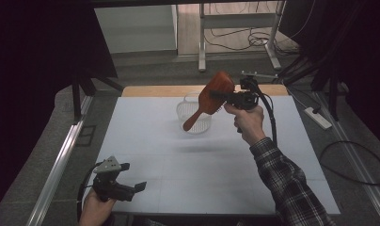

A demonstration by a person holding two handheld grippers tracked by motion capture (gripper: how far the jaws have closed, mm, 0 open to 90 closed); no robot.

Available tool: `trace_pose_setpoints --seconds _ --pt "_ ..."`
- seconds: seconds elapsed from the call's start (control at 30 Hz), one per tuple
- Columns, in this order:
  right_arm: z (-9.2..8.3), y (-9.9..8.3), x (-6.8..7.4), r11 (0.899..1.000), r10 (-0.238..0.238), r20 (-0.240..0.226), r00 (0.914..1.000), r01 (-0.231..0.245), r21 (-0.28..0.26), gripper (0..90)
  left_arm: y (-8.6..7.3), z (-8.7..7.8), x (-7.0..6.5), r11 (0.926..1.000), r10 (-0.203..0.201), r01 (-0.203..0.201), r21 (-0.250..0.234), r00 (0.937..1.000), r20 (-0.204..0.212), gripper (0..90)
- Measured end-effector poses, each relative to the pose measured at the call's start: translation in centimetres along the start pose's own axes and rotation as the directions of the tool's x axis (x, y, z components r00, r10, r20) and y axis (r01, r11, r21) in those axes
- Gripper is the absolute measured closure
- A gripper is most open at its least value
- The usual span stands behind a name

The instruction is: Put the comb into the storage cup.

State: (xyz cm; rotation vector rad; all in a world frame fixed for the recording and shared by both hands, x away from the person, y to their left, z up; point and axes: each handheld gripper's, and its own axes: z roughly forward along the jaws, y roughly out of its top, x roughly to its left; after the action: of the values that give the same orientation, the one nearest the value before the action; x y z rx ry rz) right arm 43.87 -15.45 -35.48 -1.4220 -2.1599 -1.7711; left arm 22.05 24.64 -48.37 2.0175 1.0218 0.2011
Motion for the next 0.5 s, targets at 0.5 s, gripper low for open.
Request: trace_pose_setpoints --seconds 0.5 --pt "0.5 2.0 -0.6 0.999 0.007 0.04 0.9992 -0.006 -0.034 54.0 -0.4 -0.8 0.0 0.9999 -0.003 0.003 -0.016 0.9999 -0.013 0.0"
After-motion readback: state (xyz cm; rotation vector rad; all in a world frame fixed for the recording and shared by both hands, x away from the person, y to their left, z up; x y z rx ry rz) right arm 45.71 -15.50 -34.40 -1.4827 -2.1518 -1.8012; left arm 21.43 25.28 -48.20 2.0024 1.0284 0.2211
